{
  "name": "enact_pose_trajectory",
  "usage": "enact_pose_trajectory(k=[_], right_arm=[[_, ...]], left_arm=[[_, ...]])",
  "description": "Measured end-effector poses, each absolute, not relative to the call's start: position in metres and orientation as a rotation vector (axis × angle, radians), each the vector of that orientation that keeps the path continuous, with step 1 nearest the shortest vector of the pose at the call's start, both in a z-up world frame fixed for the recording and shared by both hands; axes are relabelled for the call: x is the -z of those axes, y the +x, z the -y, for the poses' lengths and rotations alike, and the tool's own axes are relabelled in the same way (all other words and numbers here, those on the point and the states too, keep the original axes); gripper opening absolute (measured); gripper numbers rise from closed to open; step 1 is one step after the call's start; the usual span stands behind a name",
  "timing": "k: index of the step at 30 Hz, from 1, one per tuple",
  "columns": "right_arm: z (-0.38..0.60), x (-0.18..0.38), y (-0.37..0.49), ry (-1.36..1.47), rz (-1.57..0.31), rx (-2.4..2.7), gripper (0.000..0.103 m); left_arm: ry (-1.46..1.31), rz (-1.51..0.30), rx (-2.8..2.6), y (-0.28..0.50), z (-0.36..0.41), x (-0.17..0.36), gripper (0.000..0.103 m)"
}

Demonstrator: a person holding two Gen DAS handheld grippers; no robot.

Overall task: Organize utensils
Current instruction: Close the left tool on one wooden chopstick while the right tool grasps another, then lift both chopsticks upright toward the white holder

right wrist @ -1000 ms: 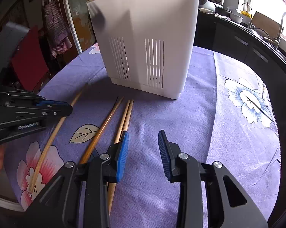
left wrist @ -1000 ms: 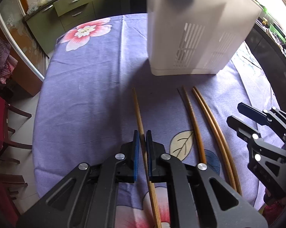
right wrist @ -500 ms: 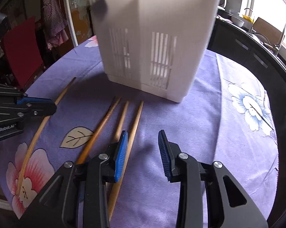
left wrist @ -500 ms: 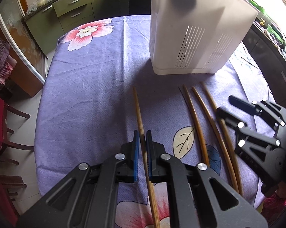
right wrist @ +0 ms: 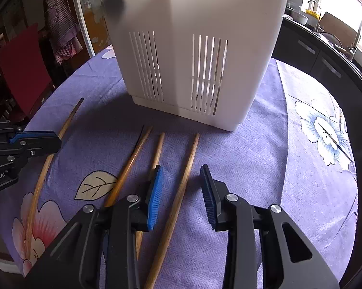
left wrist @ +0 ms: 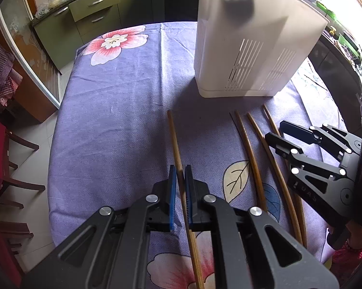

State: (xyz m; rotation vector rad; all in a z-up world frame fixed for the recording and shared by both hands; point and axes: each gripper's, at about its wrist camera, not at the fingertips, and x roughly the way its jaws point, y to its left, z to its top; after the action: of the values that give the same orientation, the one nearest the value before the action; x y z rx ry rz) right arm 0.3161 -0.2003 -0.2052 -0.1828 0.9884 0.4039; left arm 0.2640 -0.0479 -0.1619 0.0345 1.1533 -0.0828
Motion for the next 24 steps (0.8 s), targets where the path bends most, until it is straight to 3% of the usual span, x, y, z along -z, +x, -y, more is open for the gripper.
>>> enact_pose_trajectory(k=[3, 6, 13, 24], right_arm=[[0.201, 0.205, 0.322, -0.156, -1.005, -0.41, 0.01], [0.202, 0.204, 0.325, -0.146, -1.013, -0.406, 0.007], [0.227, 0.182, 0.315, -0.081, -0.967, -0.406, 0.006], [0.275, 0.081, 0.257, 0.03, -0.729, -0.44, 0.006]], left_arm=[[0.024, -1.149, 0.079, 0.263, 0.044, 0.16, 0.007], [0.02, -1.149, 0.077, 0.263, 0.041, 0.159, 0.007], [0.011, -1.138, 0.078, 0.261, 0.037, 0.155, 0.007], [0.007, -1.059, 0.098, 0.243, 0.037, 0.117, 0.007]])
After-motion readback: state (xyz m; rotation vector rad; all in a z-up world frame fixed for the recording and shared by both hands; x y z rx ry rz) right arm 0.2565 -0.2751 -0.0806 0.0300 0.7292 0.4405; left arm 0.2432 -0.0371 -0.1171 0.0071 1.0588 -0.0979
